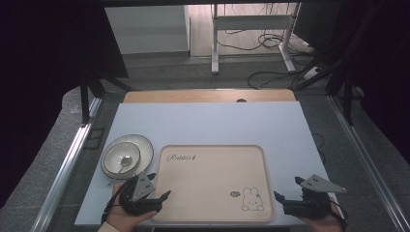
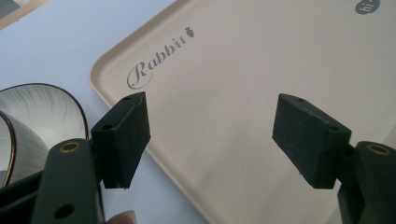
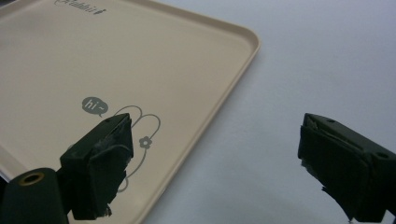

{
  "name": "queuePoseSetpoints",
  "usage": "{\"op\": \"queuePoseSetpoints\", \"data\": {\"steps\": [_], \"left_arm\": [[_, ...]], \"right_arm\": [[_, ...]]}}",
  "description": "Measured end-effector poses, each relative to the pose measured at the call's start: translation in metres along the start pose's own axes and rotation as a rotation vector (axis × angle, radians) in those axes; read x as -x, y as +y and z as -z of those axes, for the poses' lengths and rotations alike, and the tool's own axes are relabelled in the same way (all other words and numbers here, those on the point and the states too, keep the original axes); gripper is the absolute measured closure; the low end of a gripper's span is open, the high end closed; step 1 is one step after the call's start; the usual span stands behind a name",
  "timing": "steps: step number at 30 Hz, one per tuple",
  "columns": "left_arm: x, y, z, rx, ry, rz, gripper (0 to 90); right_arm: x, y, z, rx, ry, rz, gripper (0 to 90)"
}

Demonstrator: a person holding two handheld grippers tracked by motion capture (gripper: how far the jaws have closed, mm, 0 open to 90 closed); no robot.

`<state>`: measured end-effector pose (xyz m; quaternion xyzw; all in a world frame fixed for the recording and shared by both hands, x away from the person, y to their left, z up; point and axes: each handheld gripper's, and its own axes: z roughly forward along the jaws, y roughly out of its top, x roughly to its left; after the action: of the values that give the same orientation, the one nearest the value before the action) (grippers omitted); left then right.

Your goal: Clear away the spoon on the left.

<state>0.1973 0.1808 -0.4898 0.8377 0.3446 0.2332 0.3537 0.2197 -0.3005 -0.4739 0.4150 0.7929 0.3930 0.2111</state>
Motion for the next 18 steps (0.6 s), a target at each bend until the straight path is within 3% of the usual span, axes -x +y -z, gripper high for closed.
{"op": "queuePoseSetpoints", "data": {"steps": [11, 18], "left_arm": [[0.0009, 0.0018, -0.0007, 0.001, 0.003, -0.017, 27.7], [-0.0039, -0.0011, 0.0003, 0.004, 0.017, -0.003, 27.7]], "right_arm": [[0.0014, -0.0010, 0.0024, 0.013, -0.009, 0.012, 10.5], [0.0019, -0.0019, 0.0019, 0.004, -0.014, 0.035, 10.6]]}}
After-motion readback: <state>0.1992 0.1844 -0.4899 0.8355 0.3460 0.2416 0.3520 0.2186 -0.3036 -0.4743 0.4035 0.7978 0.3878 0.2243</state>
